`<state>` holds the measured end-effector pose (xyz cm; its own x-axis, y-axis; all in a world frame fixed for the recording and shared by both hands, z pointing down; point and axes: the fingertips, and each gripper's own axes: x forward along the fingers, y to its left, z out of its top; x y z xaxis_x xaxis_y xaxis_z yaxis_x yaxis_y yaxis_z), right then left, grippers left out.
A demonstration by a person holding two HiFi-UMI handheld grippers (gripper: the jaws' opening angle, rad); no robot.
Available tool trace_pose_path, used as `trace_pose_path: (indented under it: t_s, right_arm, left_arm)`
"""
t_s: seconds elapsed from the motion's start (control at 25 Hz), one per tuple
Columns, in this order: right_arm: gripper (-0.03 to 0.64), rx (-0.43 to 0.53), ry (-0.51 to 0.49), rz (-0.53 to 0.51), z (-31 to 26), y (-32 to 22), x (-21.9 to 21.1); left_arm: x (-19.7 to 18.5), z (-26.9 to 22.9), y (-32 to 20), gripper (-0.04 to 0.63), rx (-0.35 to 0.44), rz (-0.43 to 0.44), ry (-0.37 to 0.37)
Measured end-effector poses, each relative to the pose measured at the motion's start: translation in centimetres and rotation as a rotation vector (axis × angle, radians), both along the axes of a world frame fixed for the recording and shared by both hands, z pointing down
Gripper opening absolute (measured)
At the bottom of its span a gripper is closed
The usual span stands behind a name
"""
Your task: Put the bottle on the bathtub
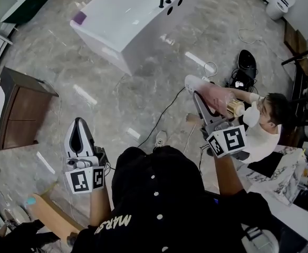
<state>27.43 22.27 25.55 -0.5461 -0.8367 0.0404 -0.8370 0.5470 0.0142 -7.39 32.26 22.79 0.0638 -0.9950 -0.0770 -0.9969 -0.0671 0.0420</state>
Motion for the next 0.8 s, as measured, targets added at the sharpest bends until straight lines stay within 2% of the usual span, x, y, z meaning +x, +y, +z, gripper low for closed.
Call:
trace_pose_path:
  t_s: [0.4,0.8]
  right_arm:
    - [0.232,-0.021,0.003,0.000,0.7,-4.6,-0.6]
    - [0.232,-0.020,0.043,0.020,0.9,-12.6,-4.6]
  left_arm:
    - [-1.5,1.3,-3.0,0.011,-0.036,-0.038,-0.003]
    - [-5.1,2.6,-13.2,0.011,-0.022,0.026,0.009]
